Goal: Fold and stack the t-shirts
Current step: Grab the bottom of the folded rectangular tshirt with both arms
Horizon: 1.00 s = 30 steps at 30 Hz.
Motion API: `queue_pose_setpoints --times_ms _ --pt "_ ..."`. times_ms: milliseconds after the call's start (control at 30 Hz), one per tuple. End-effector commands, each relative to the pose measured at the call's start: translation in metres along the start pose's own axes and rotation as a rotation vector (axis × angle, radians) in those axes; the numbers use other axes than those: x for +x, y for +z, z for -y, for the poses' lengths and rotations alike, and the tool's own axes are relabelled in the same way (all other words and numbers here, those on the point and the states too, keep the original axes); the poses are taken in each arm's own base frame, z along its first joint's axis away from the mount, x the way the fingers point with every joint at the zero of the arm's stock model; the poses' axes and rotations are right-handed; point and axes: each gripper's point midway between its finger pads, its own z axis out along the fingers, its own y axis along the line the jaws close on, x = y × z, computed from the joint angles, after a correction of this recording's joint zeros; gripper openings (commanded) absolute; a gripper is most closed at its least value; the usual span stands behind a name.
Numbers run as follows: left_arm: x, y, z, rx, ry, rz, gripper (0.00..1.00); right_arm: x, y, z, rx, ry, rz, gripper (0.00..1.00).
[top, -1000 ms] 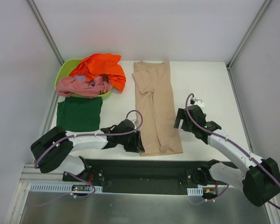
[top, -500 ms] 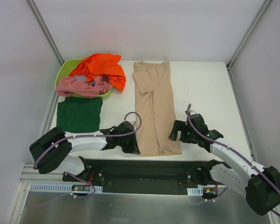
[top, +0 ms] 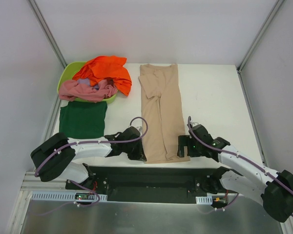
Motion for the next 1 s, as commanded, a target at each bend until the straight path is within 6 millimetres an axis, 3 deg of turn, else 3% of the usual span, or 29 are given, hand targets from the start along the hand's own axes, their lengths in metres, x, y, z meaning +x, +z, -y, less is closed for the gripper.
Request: queue_pose_setpoints --times_ms 0,167,467,700,967 --pt "0.015 0.0 -0.036 -0.126 -0.017 -0.023 0.0 -0.021 -0.003 -0.006 0.028 -0.023 0.065 0.96" --pt "0.015 0.0 -0.037 -0.126 -0.014 -0.017 0.0 -0.027 0.001 -0.022 -0.015 -0.087 0.056 0.96" --pt "0.014 0.0 -0.04 -0.135 -0.008 -0.009 0.0 0.013 -0.006 -0.003 0.095 -0.286 -0.083 0.96" --pt "0.015 -0.002 -0.043 -0.136 -0.003 0.003 0.0 0.016 -0.002 0.012 0.217 -0.263 -0.127 0.96" --pt "0.016 -0.004 -0.044 -0.129 -0.003 0.008 0.0 -0.001 -0.024 -0.026 -0.014 -0.258 0.023 0.96"
